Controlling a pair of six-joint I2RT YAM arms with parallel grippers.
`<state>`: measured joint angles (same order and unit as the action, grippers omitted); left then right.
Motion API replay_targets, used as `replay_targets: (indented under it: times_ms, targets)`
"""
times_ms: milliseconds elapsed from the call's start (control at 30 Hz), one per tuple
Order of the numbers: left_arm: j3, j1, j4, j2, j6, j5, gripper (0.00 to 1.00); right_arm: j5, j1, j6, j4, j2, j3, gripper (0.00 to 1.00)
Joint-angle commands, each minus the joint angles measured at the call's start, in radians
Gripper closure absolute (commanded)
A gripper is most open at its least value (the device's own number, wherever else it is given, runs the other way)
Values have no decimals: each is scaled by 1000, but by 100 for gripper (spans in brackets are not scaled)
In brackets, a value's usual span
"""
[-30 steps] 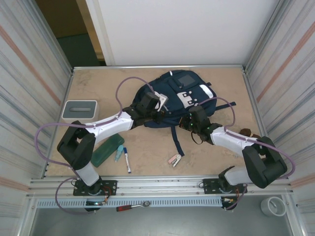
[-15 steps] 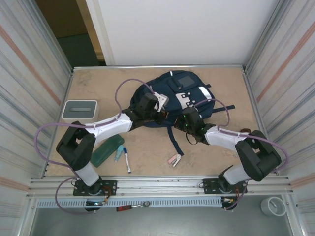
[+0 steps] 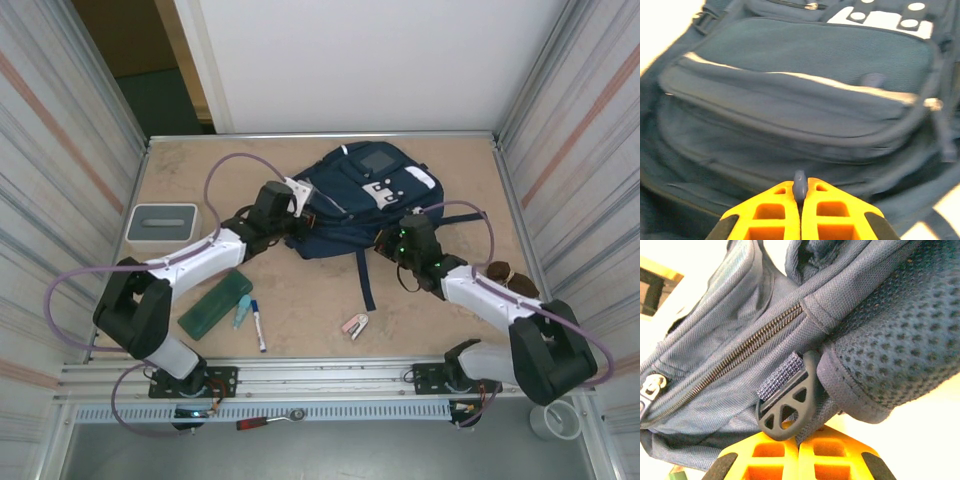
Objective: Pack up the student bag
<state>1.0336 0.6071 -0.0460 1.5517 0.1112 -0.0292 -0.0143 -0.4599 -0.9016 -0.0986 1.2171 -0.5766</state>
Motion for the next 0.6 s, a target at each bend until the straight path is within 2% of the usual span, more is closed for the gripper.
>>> replay_targets:
  times_ms: [0, 167, 300, 467, 567]
  targets:
    - [-8, -57, -24, -52, -51, 105, 100, -68, 45, 56, 86, -69, 20, 100]
    - [16, -91, -44, -35, -47, 140, 100, 3, 80, 120, 107, -88, 6, 100]
    - [25, -109, -46, -48, -39, 123, 100, 81, 158, 217, 219, -51, -57, 100]
    - [66, -98, -23, -52, 4, -27, 100, 202, 270, 247, 269, 18, -135, 100]
    - [115, -46, -22, -44, 16, -83, 100, 292, 347, 271, 303, 103, -228, 100]
